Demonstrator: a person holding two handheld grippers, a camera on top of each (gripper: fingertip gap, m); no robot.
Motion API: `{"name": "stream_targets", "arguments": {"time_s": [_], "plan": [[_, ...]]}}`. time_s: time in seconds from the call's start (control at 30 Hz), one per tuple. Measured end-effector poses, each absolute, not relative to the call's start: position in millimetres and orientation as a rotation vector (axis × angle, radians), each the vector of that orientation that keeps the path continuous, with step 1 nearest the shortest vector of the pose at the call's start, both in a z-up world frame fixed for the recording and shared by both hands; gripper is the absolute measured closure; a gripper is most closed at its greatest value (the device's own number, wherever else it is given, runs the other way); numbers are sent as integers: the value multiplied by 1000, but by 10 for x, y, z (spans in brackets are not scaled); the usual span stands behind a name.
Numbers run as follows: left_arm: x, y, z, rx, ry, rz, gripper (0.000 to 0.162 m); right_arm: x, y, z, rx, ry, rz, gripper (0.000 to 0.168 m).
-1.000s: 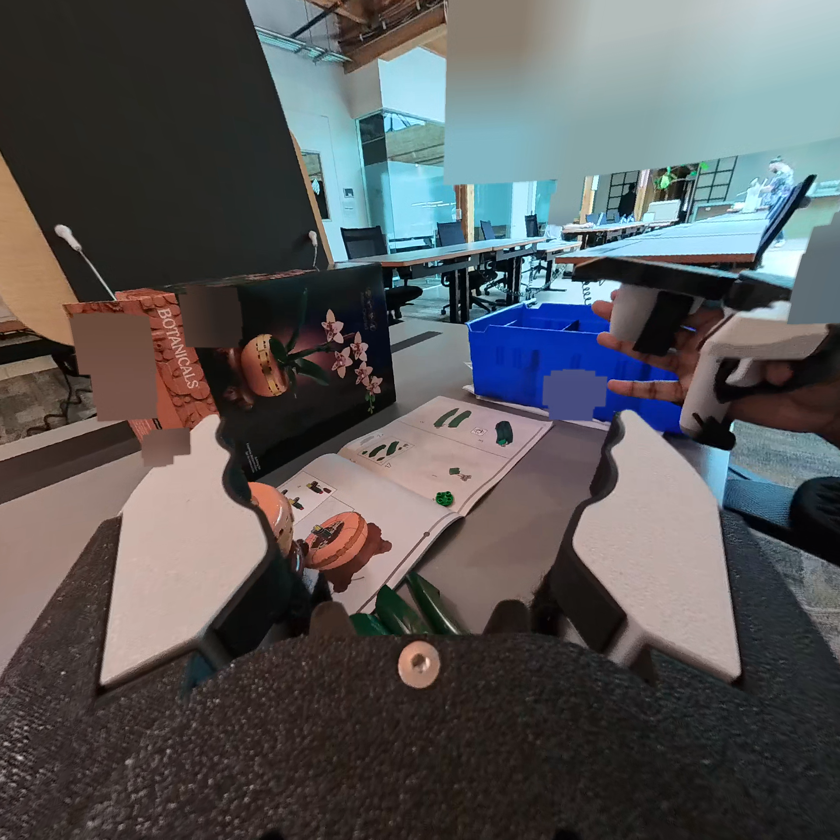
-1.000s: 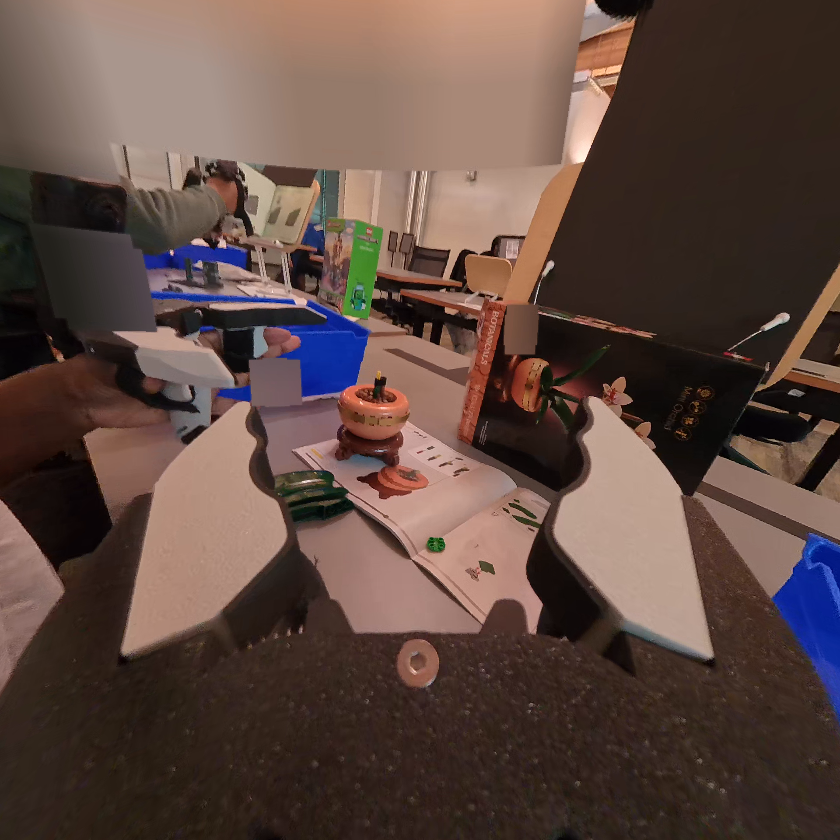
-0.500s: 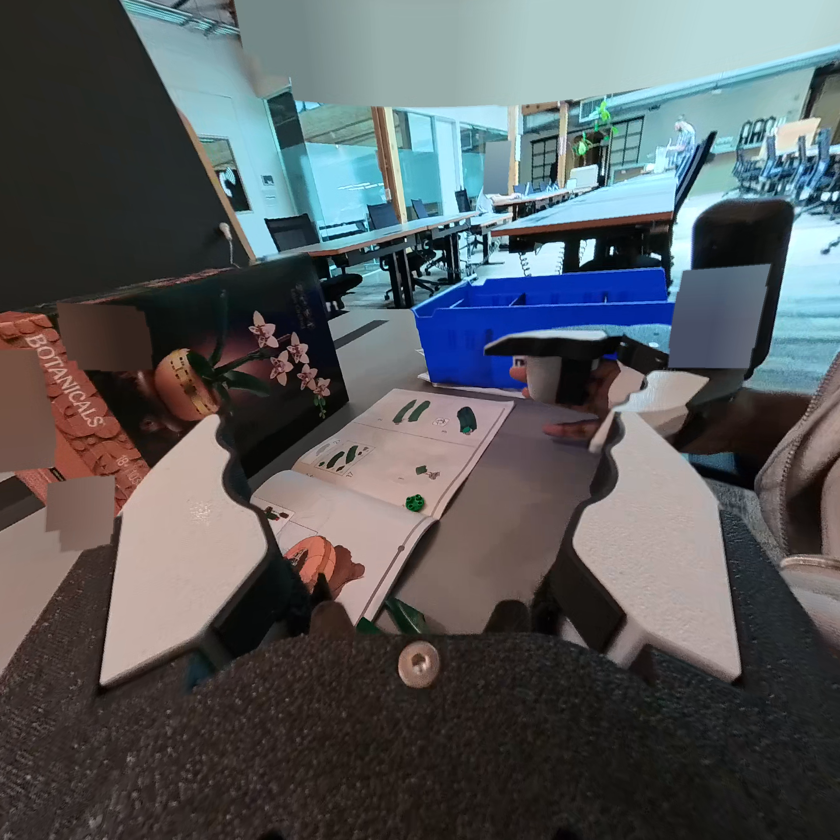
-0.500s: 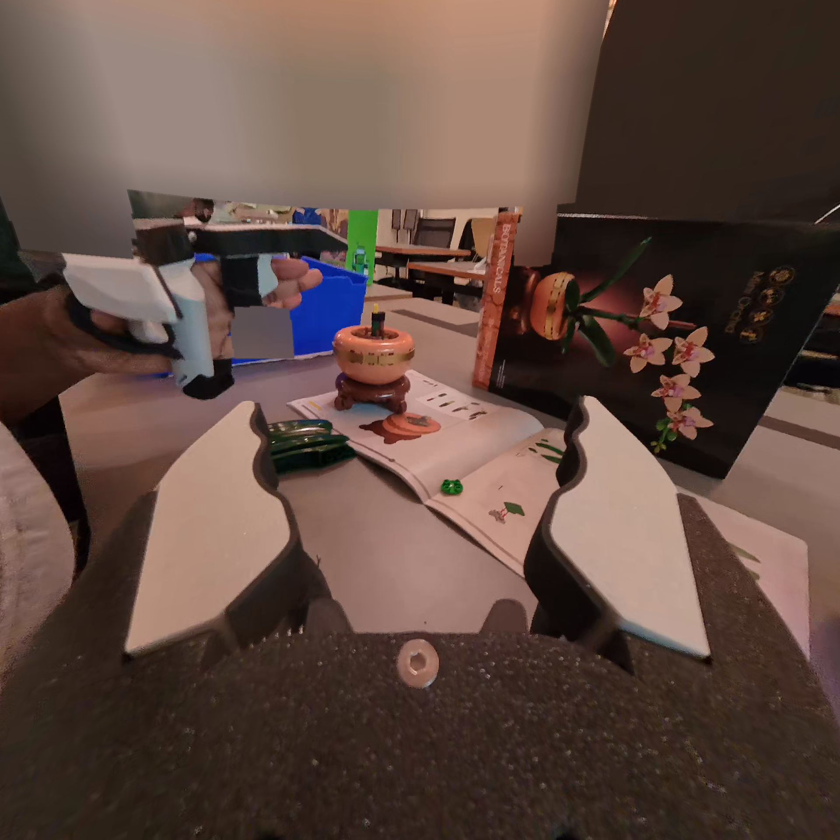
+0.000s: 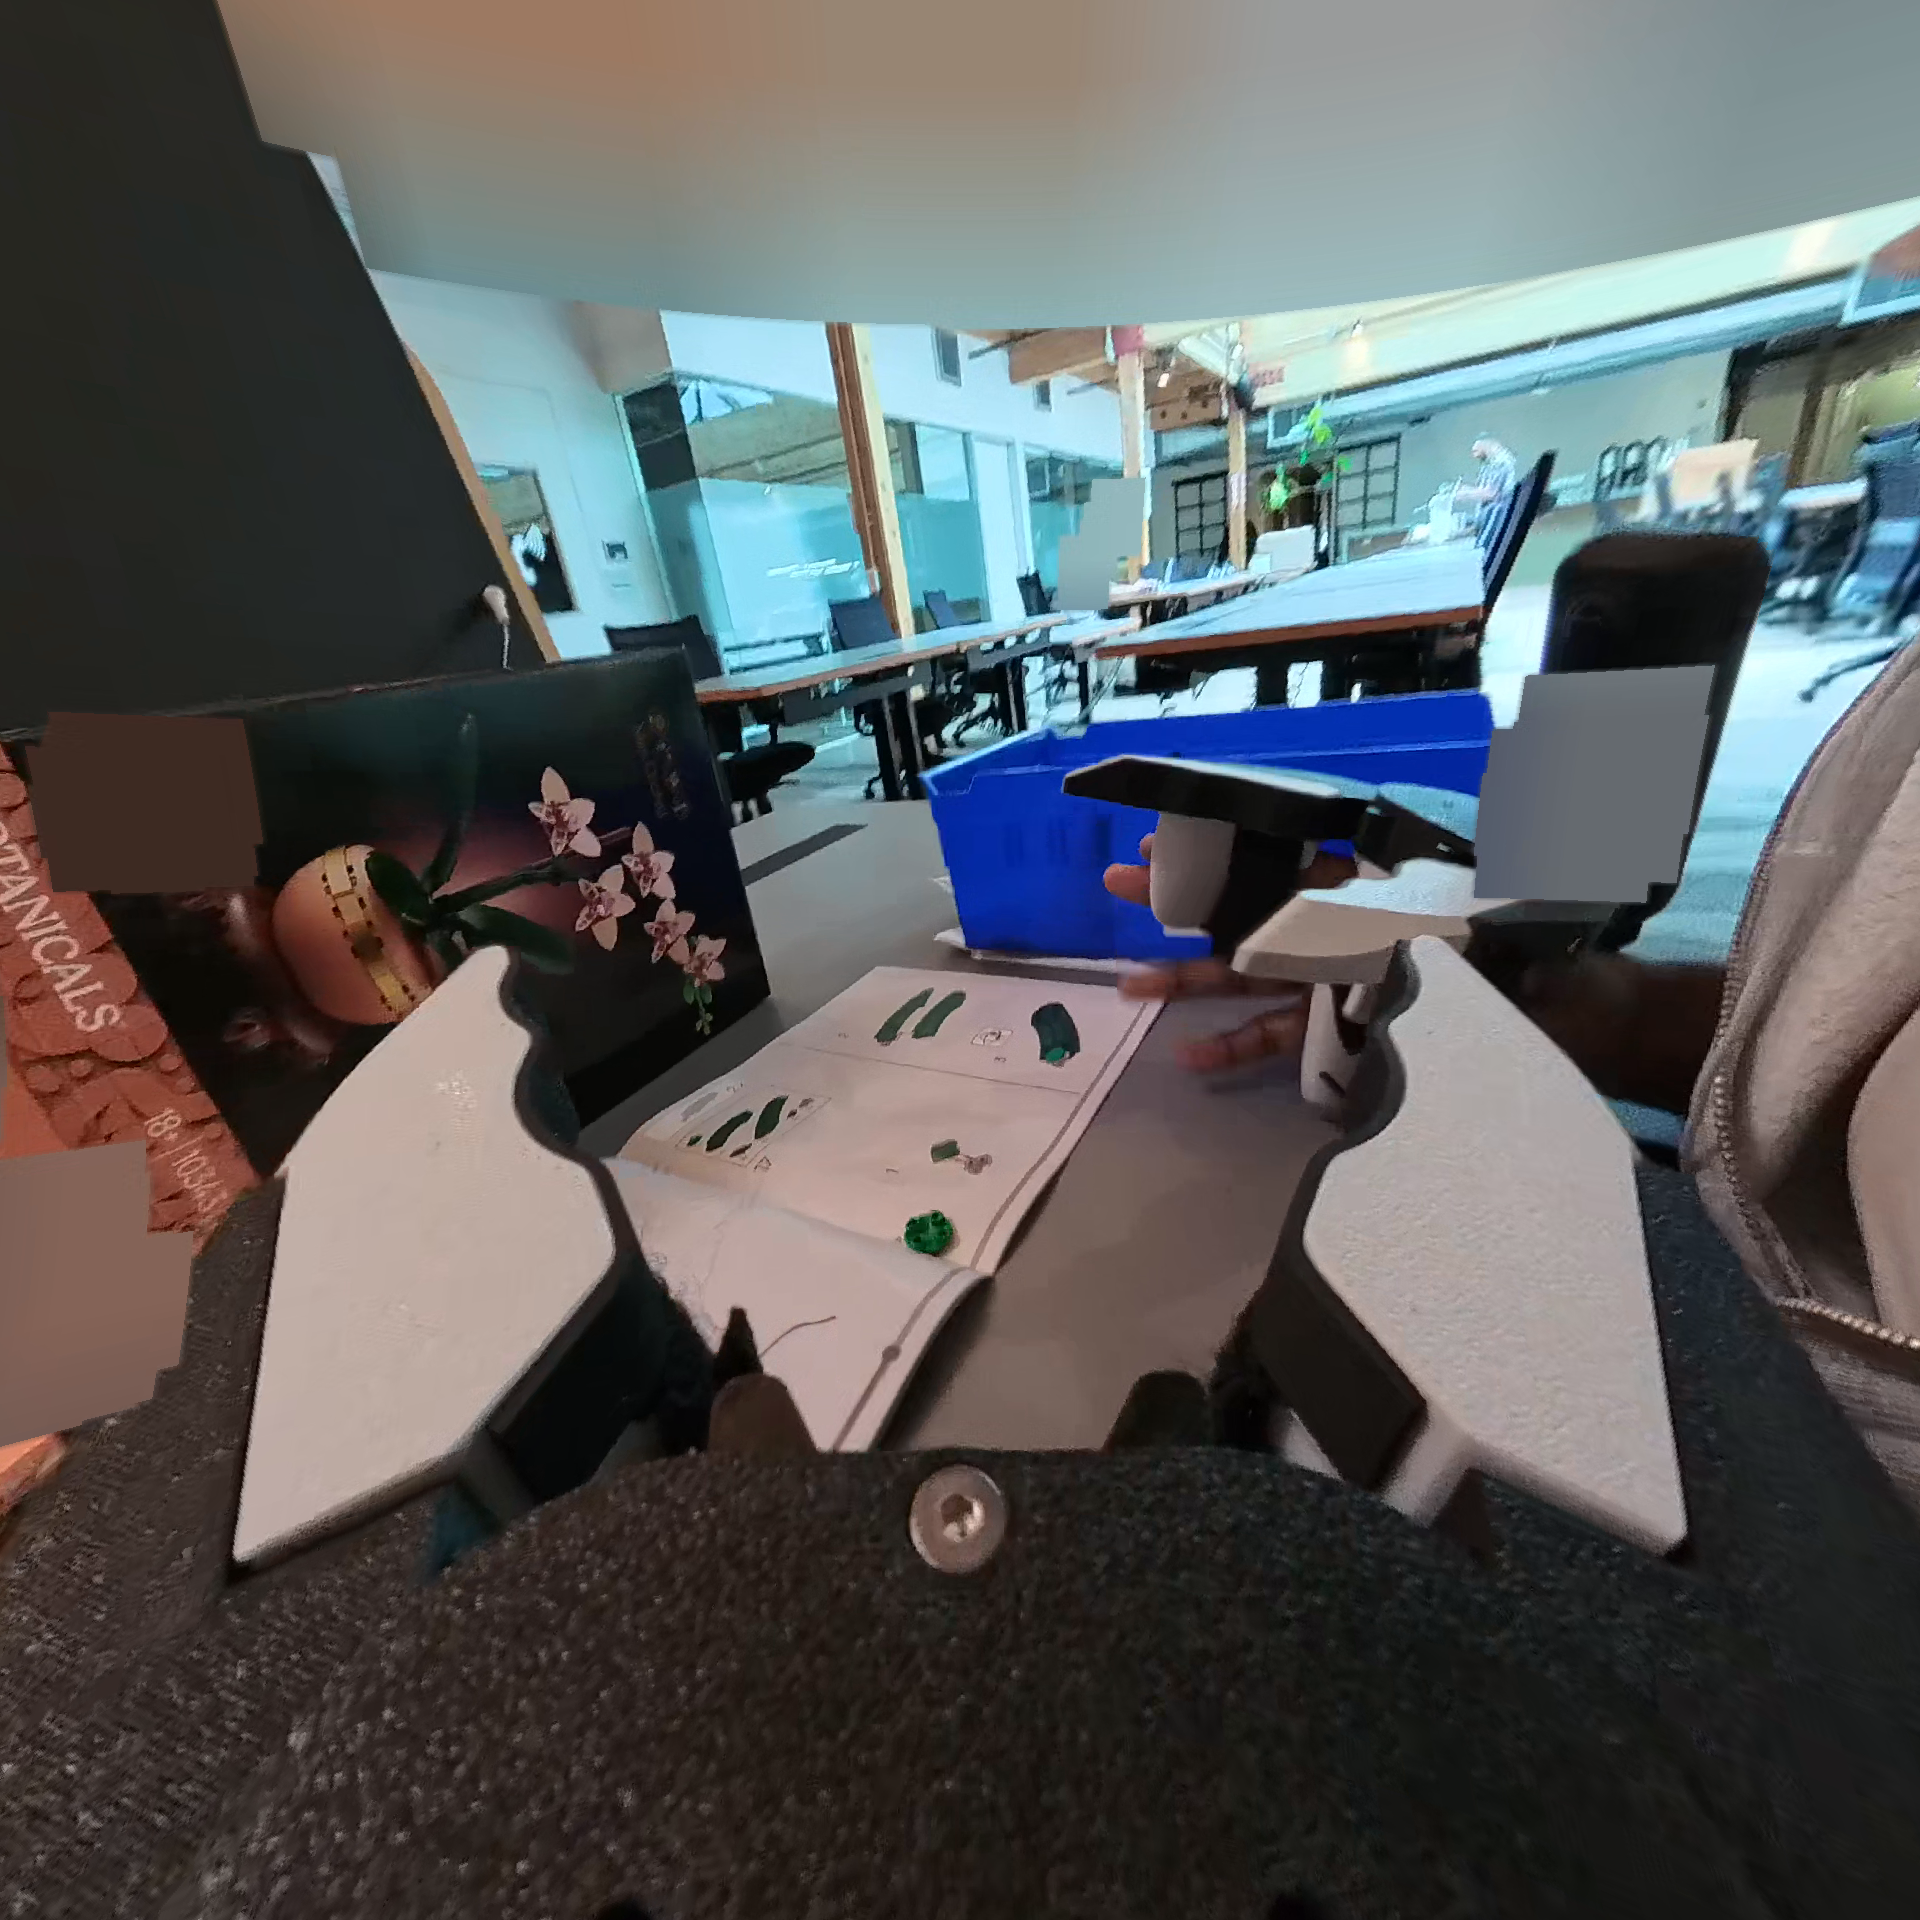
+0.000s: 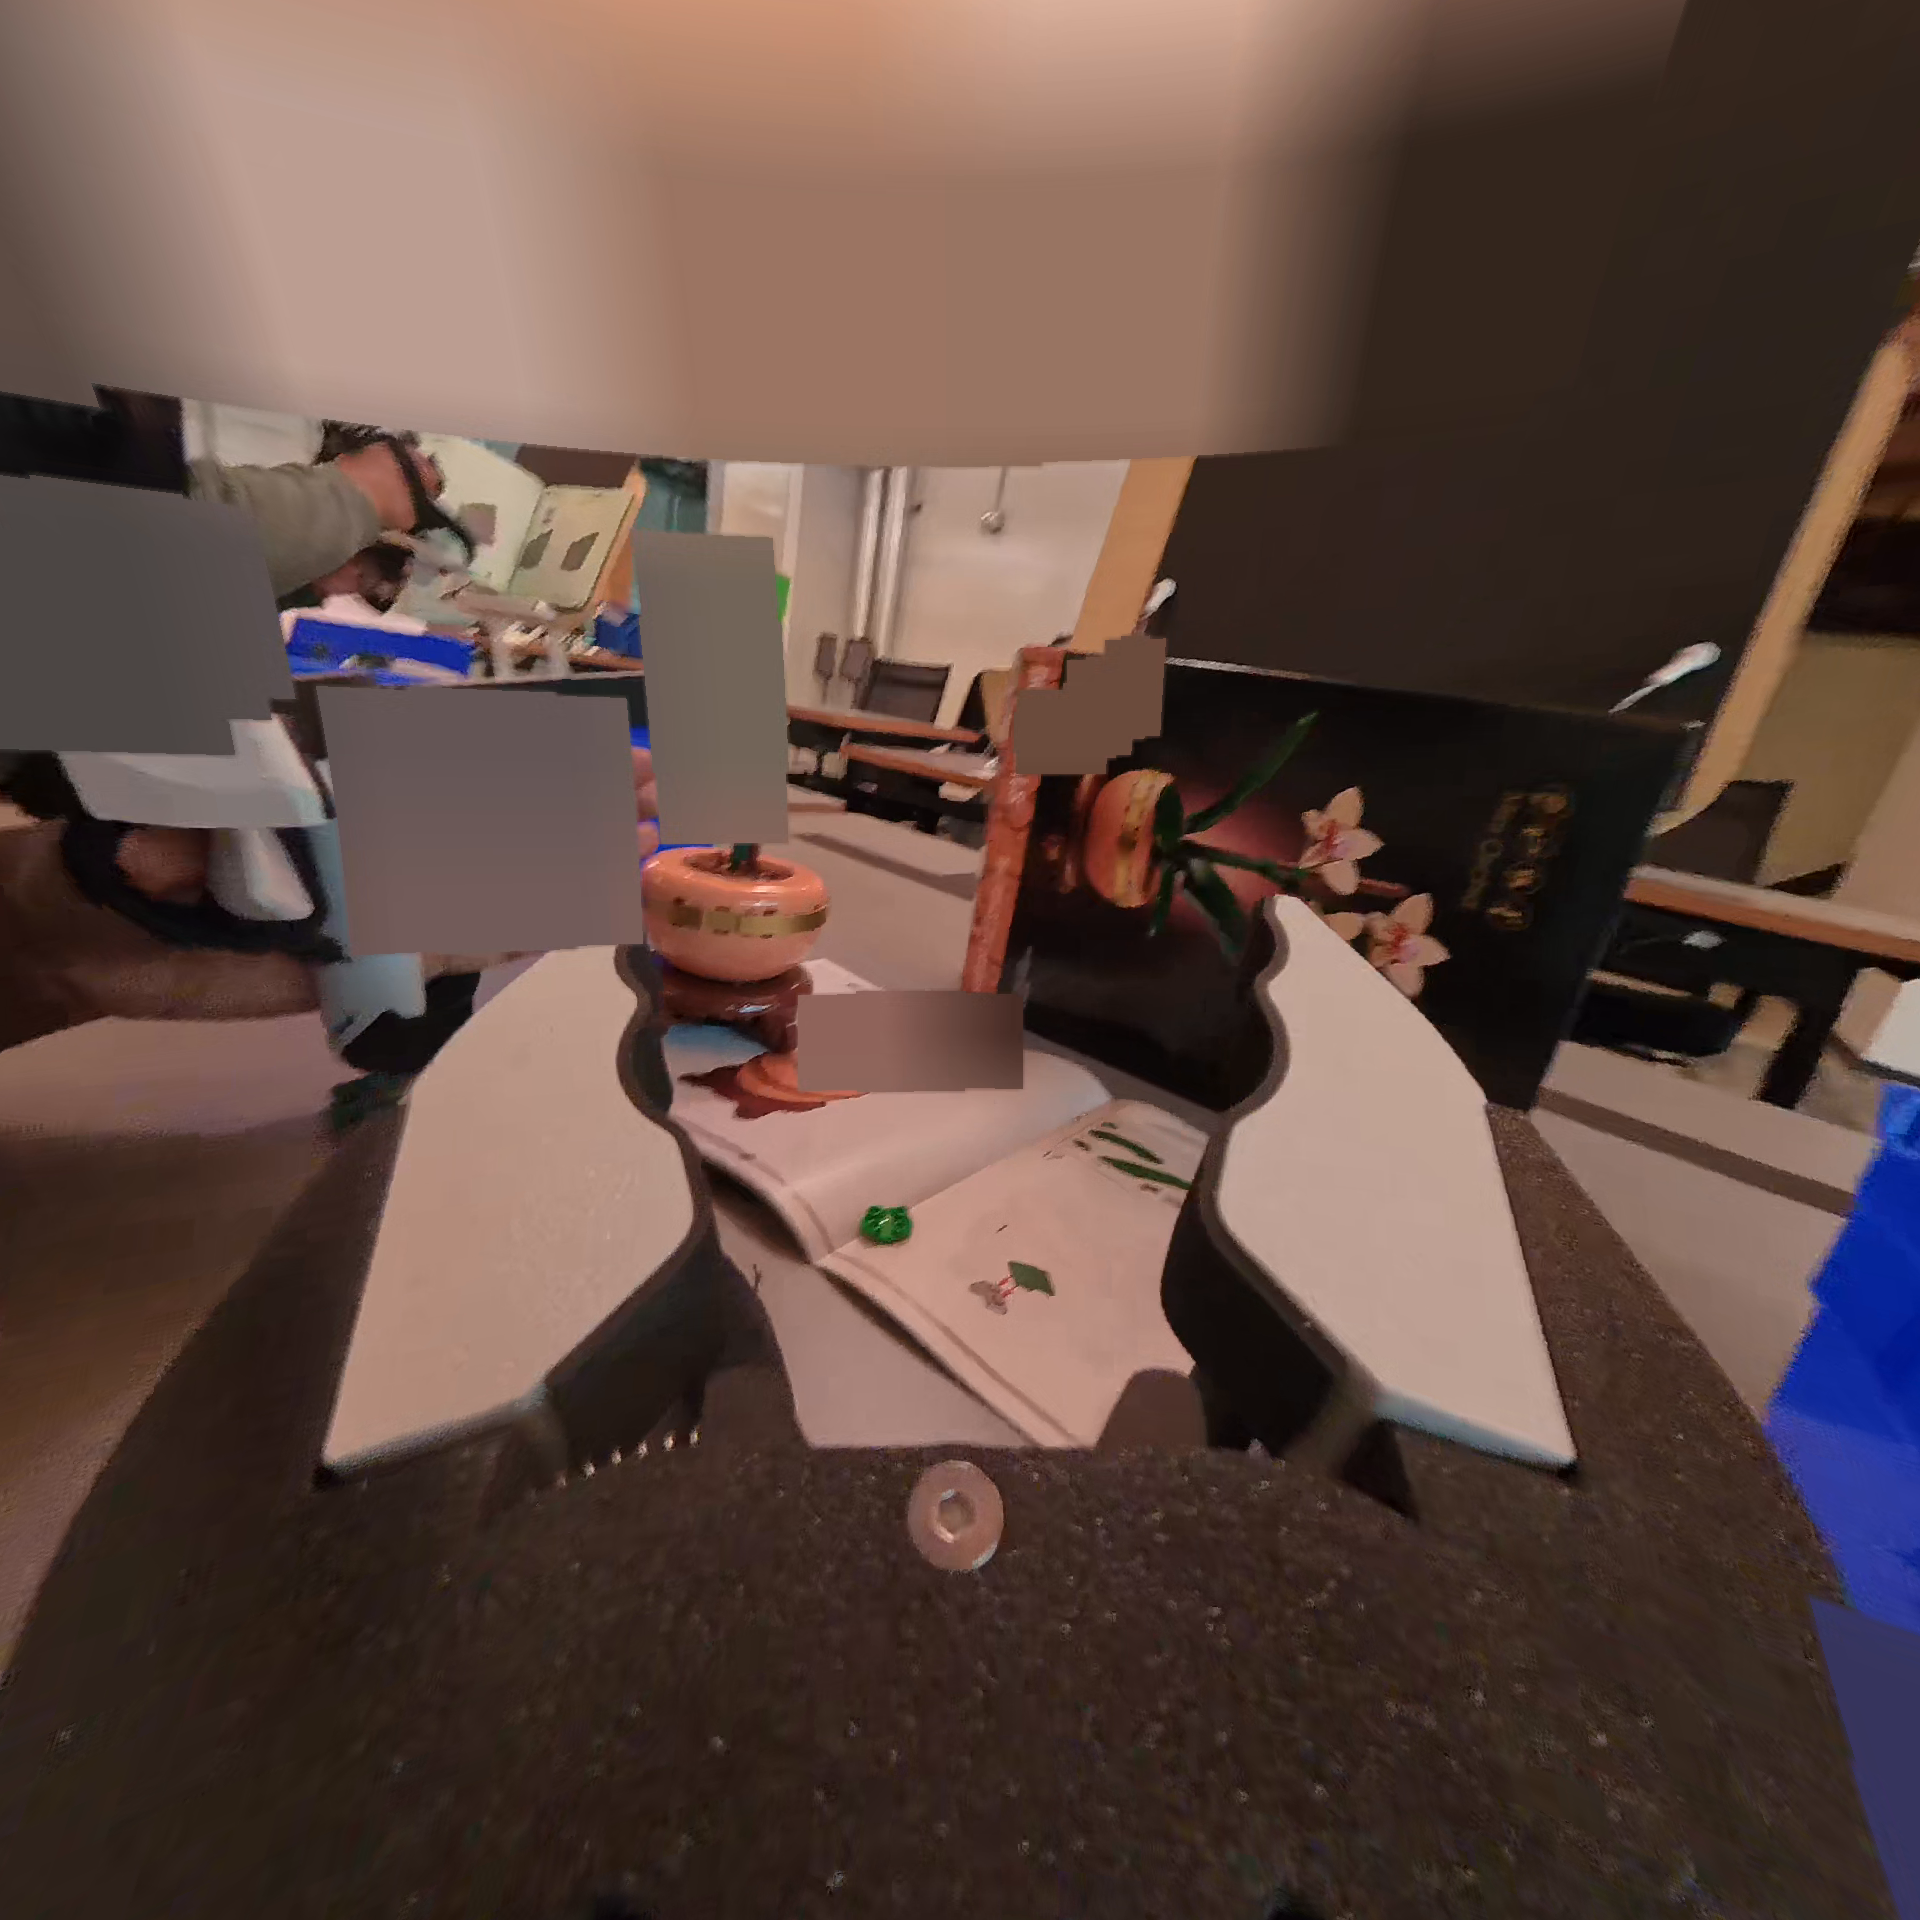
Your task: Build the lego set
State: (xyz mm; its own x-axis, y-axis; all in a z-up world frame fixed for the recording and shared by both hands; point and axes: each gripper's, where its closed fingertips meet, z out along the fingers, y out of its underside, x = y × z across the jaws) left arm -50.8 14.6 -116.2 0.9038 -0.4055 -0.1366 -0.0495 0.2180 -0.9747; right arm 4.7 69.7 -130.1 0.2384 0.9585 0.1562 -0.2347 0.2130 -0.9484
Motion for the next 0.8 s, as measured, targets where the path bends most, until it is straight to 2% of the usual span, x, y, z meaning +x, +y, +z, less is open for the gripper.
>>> {"name": "stream_targets", "arguments": {"time_s": [0.1,0.2,0.27,0.33,0.43,0.53,0.6,0.8], "plan": [[-525,182,-1075,-1255,419,-321,27,137,855,-1217,-961,-822,1012,79],[-548,218,-997,-1192,437,-370,45,129,934,-1232,-1007,-809,1035,96],[-588,229,-986,-1171,431,-370,75,109,954,-1255,-1033,-822,1036,106],[-599,213,-1027,-1182,455,-319,97,99,947,-1272,-1037,-843,1027,124],[-679,261,-1129,-1248,453,-193,115,94,952,-1310,-1054,-875,997,153],[-680,313,-1223,-1336,439,-213,136,44,933,-1349,-1070,-916,983,162],[-723,360,-1279,-1398,403,-226,158,-4,930,-1387,-1091,-952,973,165],[-750,348,-1318,-1433,369,-310,162,-95,941,-1403,-1078,-992,964,166]]}}
